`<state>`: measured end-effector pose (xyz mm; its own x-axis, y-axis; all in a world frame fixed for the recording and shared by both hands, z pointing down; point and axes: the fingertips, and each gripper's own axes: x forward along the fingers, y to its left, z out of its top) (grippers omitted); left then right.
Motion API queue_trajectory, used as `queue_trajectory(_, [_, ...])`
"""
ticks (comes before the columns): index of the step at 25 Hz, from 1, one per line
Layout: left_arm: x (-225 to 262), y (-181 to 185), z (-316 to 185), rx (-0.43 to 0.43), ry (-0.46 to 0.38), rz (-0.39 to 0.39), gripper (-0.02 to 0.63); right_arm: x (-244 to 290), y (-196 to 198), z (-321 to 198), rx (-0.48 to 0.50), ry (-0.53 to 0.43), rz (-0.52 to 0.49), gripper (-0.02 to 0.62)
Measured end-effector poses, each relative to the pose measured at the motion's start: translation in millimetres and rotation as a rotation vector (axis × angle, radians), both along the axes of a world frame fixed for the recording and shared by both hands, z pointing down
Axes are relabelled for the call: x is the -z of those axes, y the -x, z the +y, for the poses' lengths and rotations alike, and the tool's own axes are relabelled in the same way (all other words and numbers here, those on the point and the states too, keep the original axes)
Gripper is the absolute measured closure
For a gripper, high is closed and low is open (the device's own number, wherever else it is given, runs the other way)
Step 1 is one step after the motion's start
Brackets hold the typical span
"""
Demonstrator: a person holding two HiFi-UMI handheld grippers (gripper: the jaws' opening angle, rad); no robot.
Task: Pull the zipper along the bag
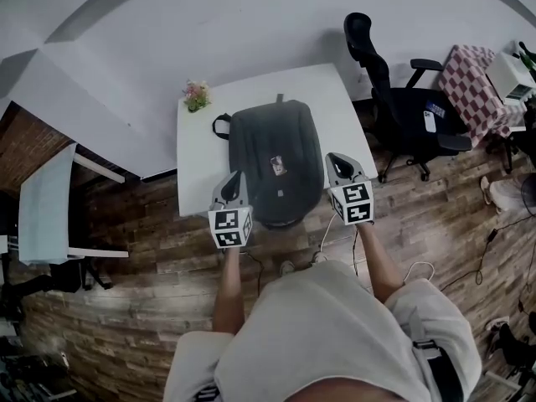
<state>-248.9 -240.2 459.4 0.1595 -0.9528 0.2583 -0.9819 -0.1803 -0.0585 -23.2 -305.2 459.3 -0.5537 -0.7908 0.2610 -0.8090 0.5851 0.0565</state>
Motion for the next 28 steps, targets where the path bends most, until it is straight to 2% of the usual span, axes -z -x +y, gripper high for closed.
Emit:
queue_trajectory(8, [10,-3,-7,-0.005,-0.030,-0.018,0.580,9,1,-2,0.008,-0.024,-0.001,0.581])
queue_trajectory(28, [4,-10,-7,-0.031,-0.019,-0.041,0.581,10,5,2,0.012,-0.040,0.021,0.581])
